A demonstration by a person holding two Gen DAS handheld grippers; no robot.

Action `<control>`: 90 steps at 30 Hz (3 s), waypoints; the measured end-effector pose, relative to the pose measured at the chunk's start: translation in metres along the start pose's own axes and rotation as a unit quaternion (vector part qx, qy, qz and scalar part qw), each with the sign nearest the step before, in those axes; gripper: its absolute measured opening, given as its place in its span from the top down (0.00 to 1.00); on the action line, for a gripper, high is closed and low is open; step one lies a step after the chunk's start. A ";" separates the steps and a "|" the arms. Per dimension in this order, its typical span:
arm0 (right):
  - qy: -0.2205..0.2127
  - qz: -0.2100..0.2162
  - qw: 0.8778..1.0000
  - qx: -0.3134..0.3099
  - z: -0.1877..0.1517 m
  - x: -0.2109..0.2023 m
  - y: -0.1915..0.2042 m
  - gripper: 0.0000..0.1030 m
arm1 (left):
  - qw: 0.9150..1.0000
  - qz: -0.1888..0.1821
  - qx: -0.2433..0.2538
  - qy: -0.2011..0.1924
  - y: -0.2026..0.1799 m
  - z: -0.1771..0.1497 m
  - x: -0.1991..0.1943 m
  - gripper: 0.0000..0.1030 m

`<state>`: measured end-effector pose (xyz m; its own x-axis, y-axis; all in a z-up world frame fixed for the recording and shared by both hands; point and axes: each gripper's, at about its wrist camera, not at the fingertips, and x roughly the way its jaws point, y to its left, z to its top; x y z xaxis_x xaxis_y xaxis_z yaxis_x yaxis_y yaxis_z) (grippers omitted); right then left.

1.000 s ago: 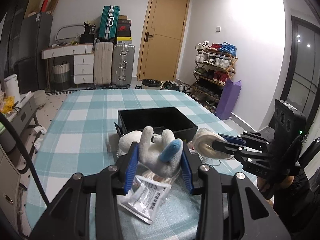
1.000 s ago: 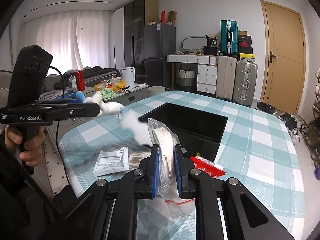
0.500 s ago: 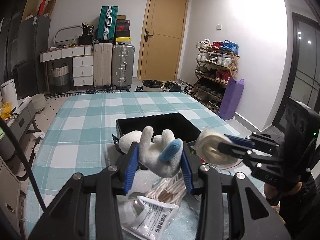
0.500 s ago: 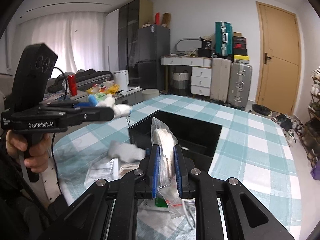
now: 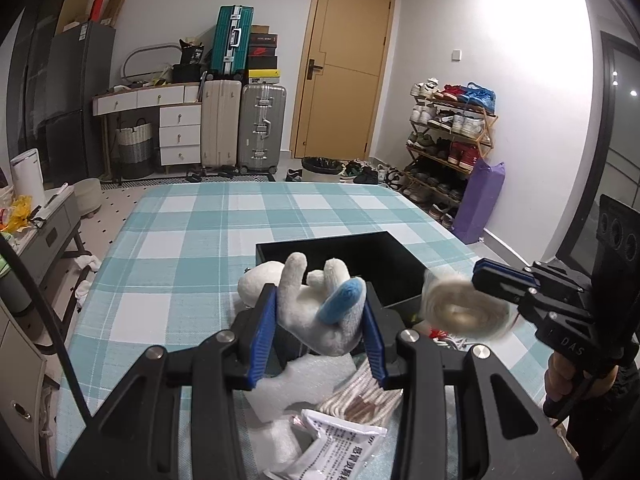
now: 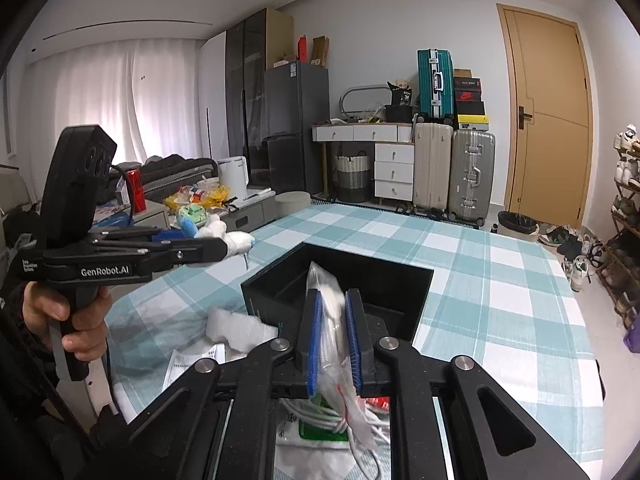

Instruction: Organize soft objects

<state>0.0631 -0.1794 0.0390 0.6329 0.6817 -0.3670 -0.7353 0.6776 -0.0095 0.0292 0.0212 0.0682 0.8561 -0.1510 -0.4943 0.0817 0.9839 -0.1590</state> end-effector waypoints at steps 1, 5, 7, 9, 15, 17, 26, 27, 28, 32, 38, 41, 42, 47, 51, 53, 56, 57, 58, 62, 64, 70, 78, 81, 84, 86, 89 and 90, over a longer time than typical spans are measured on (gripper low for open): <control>-0.001 0.001 1.000 0.000 0.002 0.000 0.000 0.95 | 1.000 0.000 -0.002 0.000 0.001 0.001 0.000 0.63; 0.007 0.002 1.000 0.002 0.000 0.005 0.000 0.97 | 1.000 -0.001 -0.008 0.004 0.007 -0.001 0.005 0.63; 0.019 0.001 1.000 0.000 -0.004 0.008 -0.001 0.96 | 1.000 -0.002 -0.012 0.008 0.009 -0.002 0.008 0.63; 0.034 0.005 0.999 0.001 -0.007 0.010 -0.002 0.96 | 1.000 -0.003 -0.014 0.010 0.011 -0.003 0.010 0.62; 0.089 0.019 0.996 -0.007 -0.024 0.011 0.005 0.66 | 1.000 -0.010 -0.021 0.018 0.017 -0.003 0.015 0.62; 0.101 0.039 0.994 -0.022 -0.031 0.008 0.015 0.55 | 0.999 -0.014 -0.020 0.021 0.018 -0.002 0.016 0.62; 0.174 0.049 0.979 -0.091 -0.064 0.019 0.047 0.25 | 0.999 -0.031 -0.009 0.023 0.015 0.001 0.015 0.62; 0.178 0.050 0.978 -0.095 -0.066 0.022 0.048 0.25 | 0.999 -0.031 -0.009 0.024 0.016 0.001 0.015 0.62; 0.181 0.048 0.977 -0.101 -0.068 0.025 0.050 0.25 | 0.999 -0.030 -0.010 0.024 0.015 0.000 0.014 0.62; 0.183 0.021 0.973 -0.138 -0.075 0.036 0.058 0.34 | 1.000 -0.022 -0.010 0.018 0.012 -0.001 0.007 0.62; 0.157 0.034 0.981 -0.114 -0.068 0.029 0.046 0.66 | 1.000 -0.012 -0.007 0.010 0.009 0.001 -0.002 0.62; 0.125 0.041 0.988 -0.081 -0.057 0.016 0.035 0.66 | 1.000 -0.008 -0.008 0.003 0.010 0.004 -0.004 0.62; 0.114 0.041 0.990 -0.074 -0.052 0.012 0.032 0.66 | 1.000 -0.008 -0.008 0.000 0.010 0.006 -0.005 0.62; 0.064 0.038 0.996 -0.040 -0.025 -0.002 0.019 0.66 | 1.000 -0.004 -0.004 -0.015 0.009 0.015 -0.006 0.62; 0.031 0.029 0.999 -0.027 -0.002 -0.010 0.010 0.66 | 1.000 -0.002 -0.002 -0.023 0.008 0.020 -0.006 0.62; 0.021 0.020 0.999 -0.017 0.008 -0.011 0.004 0.66 | 1.000 -0.002 0.001 -0.024 0.007 0.022 -0.005 0.62; 0.010 0.011 1.000 0.006 0.021 -0.008 -0.007 0.66 | 1.000 0.001 0.005 -0.023 0.005 0.024 0.000 0.62; 0.007 0.008 1.000 0.013 0.025 -0.006 -0.011 0.66 | 1.000 0.000 0.004 -0.022 0.005 0.024 0.001 0.62; 0.005 0.006 1.000 0.020 0.029 -0.003 -0.014 0.66 | 1.000 0.000 0.002 -0.020 0.005 0.025 0.004 0.62; 0.011 -0.001 0.999 0.038 0.038 0.011 -0.023 0.66 | 1.000 0.001 -0.004 -0.013 0.004 0.029 0.017 0.62; 0.017 -0.002 0.999 0.046 0.041 0.019 -0.027 0.66 | 1.000 0.002 -0.004 -0.010 0.003 0.031 0.023 0.62; 0.021 -0.005 0.997 0.070 0.049 0.040 -0.042 0.66 | 1.000 0.013 0.006 0.005 -0.002 0.034 0.050 0.62; 0.025 0.003 0.996 0.087 0.052 0.063 -0.051 0.66 | 0.999 0.025 0.019 0.033 -0.004 0.029 0.081 0.62; 0.030 0.006 0.995 0.090 0.051 0.072 -0.055 0.66 | 0.998 0.028 0.023 0.041 -0.004 0.027 0.090 0.61; 0.029 0.005 0.995 0.094 0.052 0.079 -0.056 0.66 | 0.998 0.034 0.035 0.043 -0.006 0.025 0.096 0.61; 0.032 0.004 0.995 0.098 0.051 0.085 -0.059 0.66 | 0.997 0.037 0.044 0.046 -0.008 0.025 0.098 0.61; 0.037 0.006 0.994 0.099 0.050 0.092 -0.058 0.66 | 0.997 0.029 0.049 0.048 -0.010 0.023 0.100 0.60; 0.040 0.002 0.994 0.097 0.050 0.095 -0.058 0.66 | 0.997 0.026 0.050 0.048 -0.010 0.023 0.101 0.60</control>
<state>0.1778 -0.1403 0.0509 0.6021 0.6661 -0.4403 -0.6730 0.7201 0.1689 0.1262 -0.0014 0.0398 0.8079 -0.1029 -0.5802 0.0927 0.9946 -0.0473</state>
